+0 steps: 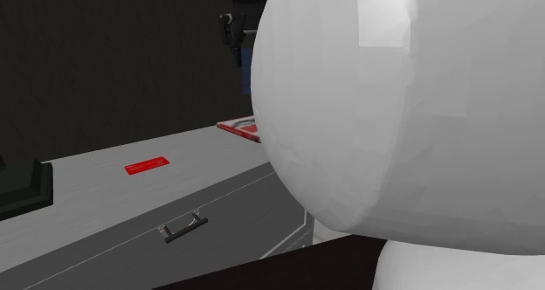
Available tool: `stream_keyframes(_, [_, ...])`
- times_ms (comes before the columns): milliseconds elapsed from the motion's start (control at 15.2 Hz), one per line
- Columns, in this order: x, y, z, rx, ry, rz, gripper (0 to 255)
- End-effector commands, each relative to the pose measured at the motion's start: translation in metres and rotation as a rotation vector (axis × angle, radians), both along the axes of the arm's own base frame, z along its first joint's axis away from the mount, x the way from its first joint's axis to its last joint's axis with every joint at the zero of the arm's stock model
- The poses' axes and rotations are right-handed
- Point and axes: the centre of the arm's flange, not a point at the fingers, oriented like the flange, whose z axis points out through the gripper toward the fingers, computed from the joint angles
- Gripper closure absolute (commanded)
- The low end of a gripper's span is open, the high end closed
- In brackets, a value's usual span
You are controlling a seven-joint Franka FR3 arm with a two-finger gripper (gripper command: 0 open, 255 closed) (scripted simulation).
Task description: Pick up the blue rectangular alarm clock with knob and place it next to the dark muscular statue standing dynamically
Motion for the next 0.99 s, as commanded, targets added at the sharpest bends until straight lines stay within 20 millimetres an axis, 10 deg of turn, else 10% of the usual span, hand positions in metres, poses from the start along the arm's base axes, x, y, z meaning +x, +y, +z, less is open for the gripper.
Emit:
stream_keyframes(0, [0.000, 0.000, 0.011, 0.000, 0.000, 0.000, 255])
stream_keyframes(924, [0.000, 0.000, 0.085, 0.000, 0.000, 0.000, 255])
